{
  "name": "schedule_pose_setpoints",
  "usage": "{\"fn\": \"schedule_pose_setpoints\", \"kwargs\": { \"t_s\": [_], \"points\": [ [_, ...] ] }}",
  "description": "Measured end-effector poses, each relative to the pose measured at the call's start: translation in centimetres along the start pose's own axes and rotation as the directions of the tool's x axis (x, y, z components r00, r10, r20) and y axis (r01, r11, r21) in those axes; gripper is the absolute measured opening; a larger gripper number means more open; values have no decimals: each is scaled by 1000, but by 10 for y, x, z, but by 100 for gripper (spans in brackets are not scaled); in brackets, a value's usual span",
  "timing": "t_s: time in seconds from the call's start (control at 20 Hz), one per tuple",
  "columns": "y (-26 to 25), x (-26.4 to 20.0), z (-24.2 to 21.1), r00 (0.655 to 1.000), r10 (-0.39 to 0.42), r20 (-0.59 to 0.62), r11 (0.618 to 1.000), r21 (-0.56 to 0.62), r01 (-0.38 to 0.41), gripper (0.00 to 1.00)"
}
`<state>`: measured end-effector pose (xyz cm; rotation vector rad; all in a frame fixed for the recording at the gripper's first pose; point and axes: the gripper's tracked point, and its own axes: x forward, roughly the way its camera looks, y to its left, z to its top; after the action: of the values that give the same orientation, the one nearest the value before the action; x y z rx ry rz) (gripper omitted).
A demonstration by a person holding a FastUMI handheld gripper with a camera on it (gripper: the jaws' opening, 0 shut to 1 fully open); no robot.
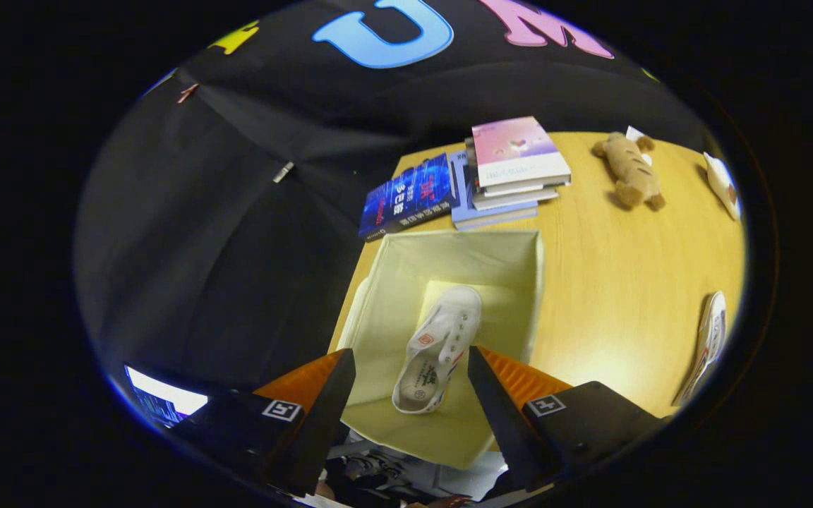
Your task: Open the storage box then place both shoes into the box .Put the left shoe in first, then the right shoe, with the right side of both shoes facing outward in a uniform manner.
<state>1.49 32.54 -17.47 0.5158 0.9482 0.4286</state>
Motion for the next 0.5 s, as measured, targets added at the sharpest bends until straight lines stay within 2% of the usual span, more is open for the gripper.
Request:
{"fn": "schedule_pose_setpoints", "kwargs": {
  "t_s": [0.1, 0.2, 0.35, 0.5],
  "points": [
    [-28, -37, 11, 998, -5, 57, 999, -31, 7, 99],
    [-68, -73, 17, 996, -43, 83, 998, -48, 47, 99],
    [-146, -123, 9, 982, -156, 106, 981, -97, 166, 99],
    [-235, -162, -22, 946, -301, 122, 938, -141, 316, 99]
  ]
}}
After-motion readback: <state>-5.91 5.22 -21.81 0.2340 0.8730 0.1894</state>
